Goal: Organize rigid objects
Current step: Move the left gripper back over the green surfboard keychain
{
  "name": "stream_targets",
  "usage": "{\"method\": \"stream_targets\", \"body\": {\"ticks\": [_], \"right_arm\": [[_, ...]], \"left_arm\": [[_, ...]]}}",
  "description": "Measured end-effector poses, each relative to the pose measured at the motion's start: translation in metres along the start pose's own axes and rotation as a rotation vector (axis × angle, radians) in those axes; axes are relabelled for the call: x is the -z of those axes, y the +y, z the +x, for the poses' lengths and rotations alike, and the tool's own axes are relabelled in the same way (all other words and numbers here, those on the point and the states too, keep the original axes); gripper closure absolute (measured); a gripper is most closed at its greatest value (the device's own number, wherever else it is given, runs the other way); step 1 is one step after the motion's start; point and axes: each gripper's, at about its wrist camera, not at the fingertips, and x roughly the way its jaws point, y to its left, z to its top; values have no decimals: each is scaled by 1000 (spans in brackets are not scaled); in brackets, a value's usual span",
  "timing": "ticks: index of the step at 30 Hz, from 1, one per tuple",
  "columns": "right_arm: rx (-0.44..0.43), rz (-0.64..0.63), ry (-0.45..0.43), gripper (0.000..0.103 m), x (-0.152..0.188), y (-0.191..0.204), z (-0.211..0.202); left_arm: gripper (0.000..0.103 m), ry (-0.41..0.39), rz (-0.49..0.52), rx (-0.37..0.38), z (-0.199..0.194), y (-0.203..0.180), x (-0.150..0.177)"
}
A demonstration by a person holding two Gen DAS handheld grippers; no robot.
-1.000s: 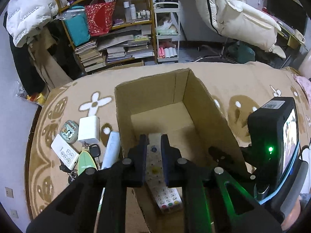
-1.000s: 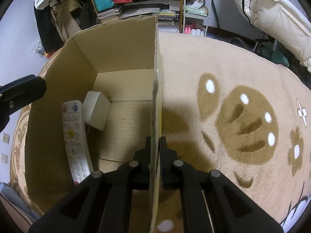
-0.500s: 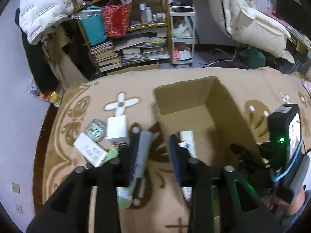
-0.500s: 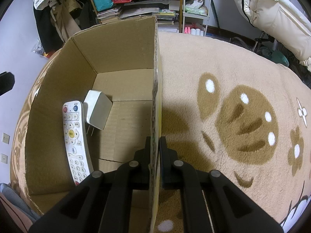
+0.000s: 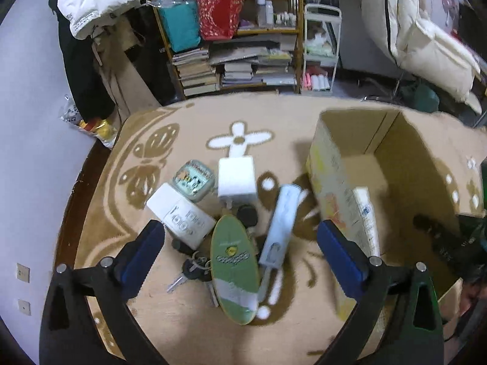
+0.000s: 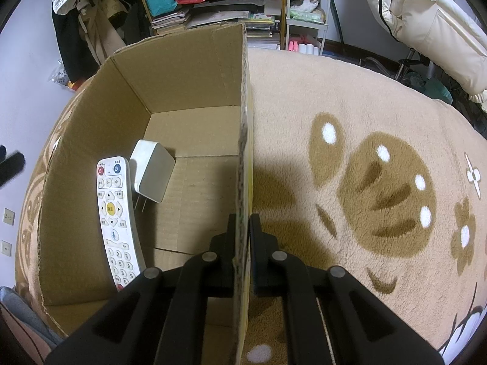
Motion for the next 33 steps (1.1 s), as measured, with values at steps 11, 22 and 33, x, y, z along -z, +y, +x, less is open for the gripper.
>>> {"method": "stream_targets", "body": {"ticks": [11,22,33], "right_arm": [[0,0,0,96,0,0,0],[2,-1,0,96,0,0,0],[2,-1,0,96,0,1,0]], "left_arm": [[4,105,-120,60,42,32,29],[4,146,-157,77,61,39,37],[4,183,-165,47,83,34,47]]}}
